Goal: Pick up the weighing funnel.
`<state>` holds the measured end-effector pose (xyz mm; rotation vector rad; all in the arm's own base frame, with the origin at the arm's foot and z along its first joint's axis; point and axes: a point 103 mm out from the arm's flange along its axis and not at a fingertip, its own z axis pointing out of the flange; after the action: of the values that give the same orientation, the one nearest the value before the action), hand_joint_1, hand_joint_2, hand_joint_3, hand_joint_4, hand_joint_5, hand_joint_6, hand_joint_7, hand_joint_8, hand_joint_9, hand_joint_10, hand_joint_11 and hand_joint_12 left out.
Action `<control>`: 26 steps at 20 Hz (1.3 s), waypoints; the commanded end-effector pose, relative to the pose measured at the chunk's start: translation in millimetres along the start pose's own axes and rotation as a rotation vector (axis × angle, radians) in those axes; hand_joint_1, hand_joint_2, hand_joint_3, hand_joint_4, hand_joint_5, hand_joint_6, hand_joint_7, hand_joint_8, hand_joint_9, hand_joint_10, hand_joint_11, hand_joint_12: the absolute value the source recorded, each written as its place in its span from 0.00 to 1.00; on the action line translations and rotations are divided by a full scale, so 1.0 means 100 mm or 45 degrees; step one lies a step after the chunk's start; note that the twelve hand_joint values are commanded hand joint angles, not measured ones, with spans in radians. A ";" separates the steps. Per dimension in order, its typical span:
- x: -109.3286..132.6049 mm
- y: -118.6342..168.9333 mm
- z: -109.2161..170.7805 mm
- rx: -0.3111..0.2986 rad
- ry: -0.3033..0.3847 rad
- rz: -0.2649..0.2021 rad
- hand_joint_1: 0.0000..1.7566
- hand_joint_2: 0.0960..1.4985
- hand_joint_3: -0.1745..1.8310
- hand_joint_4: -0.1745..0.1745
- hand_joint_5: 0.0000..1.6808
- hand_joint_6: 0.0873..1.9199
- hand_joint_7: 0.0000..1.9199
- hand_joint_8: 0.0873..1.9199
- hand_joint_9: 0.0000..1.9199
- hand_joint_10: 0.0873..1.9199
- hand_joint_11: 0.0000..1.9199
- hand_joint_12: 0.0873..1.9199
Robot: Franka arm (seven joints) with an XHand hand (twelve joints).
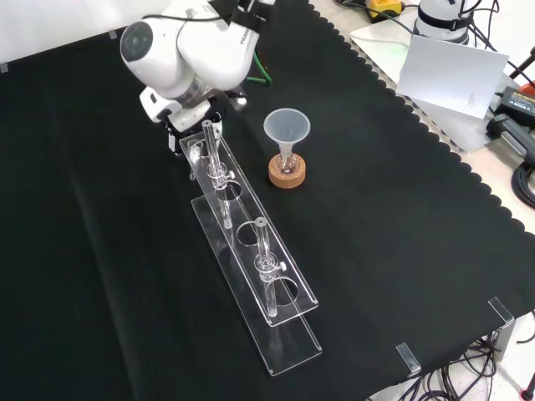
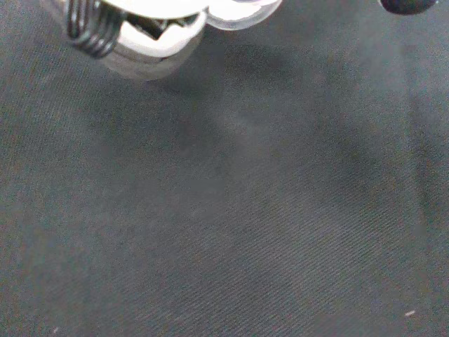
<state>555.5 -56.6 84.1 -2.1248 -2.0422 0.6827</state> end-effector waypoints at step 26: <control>-0.78 -1.27 -0.77 -0.073 -0.079 0.160 0.64 0.47 0.30 1.00 0.80 0.20 0.77 0.10 0.86 0.00 0.73 0.31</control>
<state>502.9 -106.8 196.1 -2.2996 -2.0059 0.6466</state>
